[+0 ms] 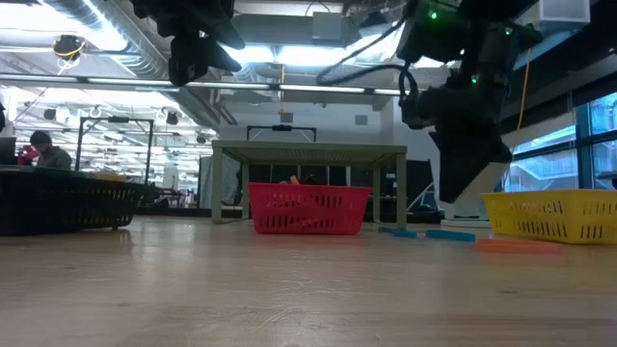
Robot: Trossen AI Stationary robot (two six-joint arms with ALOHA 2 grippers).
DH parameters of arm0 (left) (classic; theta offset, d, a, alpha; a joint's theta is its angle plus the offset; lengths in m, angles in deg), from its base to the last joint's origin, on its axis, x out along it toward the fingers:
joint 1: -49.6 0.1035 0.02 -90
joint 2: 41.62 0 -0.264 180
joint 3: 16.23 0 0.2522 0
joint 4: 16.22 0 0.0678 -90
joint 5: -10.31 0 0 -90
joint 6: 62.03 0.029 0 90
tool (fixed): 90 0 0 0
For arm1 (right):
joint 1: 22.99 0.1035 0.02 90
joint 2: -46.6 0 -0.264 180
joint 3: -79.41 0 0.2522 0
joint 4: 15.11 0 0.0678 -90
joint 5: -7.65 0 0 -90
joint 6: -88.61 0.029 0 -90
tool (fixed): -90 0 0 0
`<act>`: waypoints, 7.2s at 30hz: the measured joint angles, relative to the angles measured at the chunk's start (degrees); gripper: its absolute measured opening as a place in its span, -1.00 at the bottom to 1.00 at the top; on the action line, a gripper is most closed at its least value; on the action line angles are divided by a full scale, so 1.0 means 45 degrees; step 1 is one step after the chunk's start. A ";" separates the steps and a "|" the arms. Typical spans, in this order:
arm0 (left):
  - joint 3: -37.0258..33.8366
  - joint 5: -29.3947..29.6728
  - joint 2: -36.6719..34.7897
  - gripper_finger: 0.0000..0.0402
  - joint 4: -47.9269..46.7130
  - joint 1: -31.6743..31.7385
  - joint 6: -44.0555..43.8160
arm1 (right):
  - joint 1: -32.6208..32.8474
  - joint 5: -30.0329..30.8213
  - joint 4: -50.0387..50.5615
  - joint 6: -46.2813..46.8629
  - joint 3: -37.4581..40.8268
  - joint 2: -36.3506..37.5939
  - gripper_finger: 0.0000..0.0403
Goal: Pick & Place Office Desk Supplies
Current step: Put the blue rubber band into the red bin
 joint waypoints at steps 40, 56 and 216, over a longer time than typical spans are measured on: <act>0.0002 -0.0518 0.0000 -0.35 0.0004 0.0000 -0.0389 | -0.0758 0.0229 -0.0493 -0.0145 -0.0109 -0.2595 -0.95; 0.0001 -0.0505 0.0000 -0.35 0.0004 0.0000 -0.0668 | -0.0778 -0.1362 -0.0399 0.0047 0.0058 -0.1020 -1.00; -0.0005 -0.1061 0.0000 -0.36 0.1340 -0.0121 0.1290 | -0.0316 0.1412 -0.2619 0.1393 -0.0364 -0.3095 -0.94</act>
